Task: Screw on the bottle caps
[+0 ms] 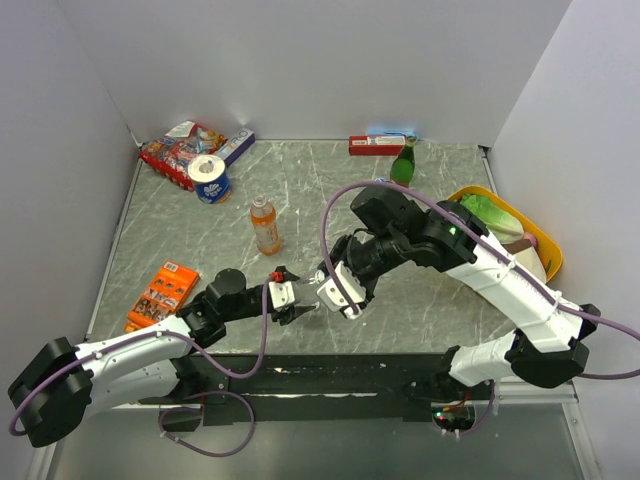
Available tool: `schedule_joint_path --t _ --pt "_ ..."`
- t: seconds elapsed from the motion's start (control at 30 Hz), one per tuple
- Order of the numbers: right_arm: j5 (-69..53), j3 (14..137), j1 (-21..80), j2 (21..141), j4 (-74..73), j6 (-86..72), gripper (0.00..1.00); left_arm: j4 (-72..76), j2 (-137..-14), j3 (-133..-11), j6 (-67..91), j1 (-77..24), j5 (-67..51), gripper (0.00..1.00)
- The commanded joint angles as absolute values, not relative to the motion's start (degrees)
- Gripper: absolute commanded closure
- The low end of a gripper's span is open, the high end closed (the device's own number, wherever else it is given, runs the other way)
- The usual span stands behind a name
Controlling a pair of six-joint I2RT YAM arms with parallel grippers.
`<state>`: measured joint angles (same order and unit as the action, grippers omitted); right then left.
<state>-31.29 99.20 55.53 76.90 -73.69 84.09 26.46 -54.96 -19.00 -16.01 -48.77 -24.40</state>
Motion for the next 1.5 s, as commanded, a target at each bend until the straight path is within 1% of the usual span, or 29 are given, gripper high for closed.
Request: schedule_joint_path --t 0.0,0.2,0.3,0.33,0.5,0.87,1.0,1.17,1.27,1.47 --pt "-31.03 98.70 56.07 77.17 -72.42 85.60 0.46 29.27 -54.05 -21.01 -16.79 -48.69 -26.28 0.99" --pt "-30.67 98.79 56.08 77.87 -72.77 85.52 0.54 29.62 -54.05 -20.92 -16.79 -48.69 -26.37 0.99" --pt "-30.67 99.40 55.99 78.39 -73.65 85.17 0.59 30.06 -54.14 -20.83 -16.79 -48.78 -26.19 0.99" --pt "-30.67 99.93 55.90 78.66 -74.00 85.08 0.63 30.32 -54.14 -20.74 -16.70 -48.69 -25.93 0.99" --pt "-30.76 102.47 55.81 81.03 -78.31 83.85 0.70 32.95 -53.70 -19.78 -17.58 -48.78 -23.82 0.99" --pt "-32.52 112.05 55.90 88.06 -88.94 79.38 0.73 39.81 -53.44 -17.84 -18.63 -48.96 -14.24 0.99" --pt "-33.75 114.25 55.37 89.74 -89.39 76.03 0.73 41.84 -53.00 -16.96 -18.11 -48.96 -10.64 0.99" --pt "-35.24 114.87 52.83 89.38 -86.84 71.38 0.73 43.24 -51.60 -15.38 -17.05 -49.04 -9.58 0.99" --pt "-36.65 117.50 51.42 90.17 -86.92 69.01 0.73 44.03 -51.06 -14.42 -17.14 -49.04 -9.14 0.99" --pt "-39.29 118.30 51.06 90.26 -86.22 67.33 0.73 45.70 -52.12 -14.50 -17.49 -49.04 -8.96 0.99"
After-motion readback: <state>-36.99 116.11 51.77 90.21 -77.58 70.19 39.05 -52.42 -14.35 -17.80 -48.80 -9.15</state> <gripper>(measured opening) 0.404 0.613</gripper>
